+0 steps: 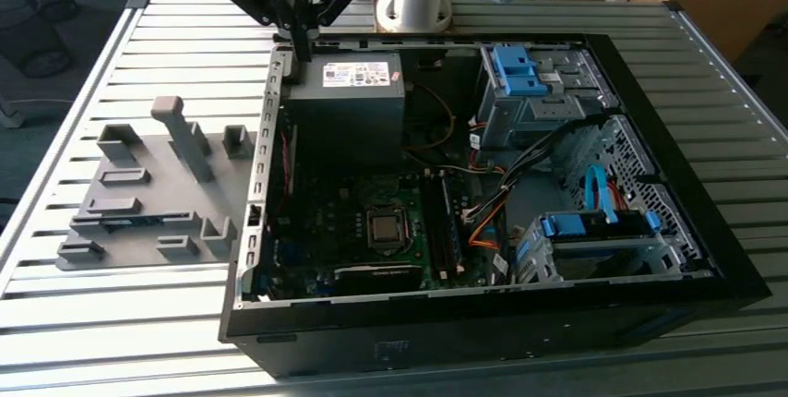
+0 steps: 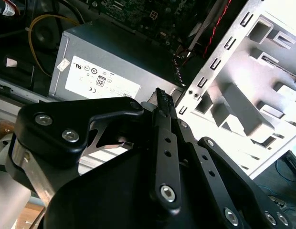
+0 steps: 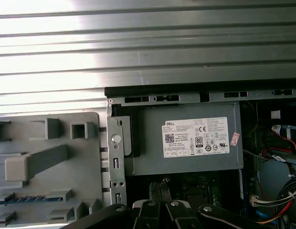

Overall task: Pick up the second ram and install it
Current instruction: 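Reach for the second ram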

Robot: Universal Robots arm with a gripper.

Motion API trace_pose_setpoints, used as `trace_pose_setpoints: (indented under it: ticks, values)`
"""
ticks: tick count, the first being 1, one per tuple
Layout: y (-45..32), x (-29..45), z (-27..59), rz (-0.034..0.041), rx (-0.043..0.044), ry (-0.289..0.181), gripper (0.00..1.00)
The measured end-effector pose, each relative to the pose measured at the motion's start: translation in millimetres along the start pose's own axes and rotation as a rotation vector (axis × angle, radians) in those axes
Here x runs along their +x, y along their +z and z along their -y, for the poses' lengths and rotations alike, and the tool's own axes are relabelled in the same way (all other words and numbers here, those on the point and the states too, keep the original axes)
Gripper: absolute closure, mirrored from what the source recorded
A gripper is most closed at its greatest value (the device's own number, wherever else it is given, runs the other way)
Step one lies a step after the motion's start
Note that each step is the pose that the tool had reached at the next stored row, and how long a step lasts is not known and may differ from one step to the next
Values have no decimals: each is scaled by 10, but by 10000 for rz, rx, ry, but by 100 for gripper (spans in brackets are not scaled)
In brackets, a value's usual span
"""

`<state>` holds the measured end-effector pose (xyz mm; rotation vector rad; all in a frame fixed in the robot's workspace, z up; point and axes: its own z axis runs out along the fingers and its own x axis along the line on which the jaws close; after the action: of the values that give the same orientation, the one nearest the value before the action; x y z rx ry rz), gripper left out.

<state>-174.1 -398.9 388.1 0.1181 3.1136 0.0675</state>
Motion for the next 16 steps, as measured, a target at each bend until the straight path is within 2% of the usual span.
trace_pose_setpoints:
  ticks: [16]
  values:
    - [2, 62, 5, 0, 0, 0, 89]
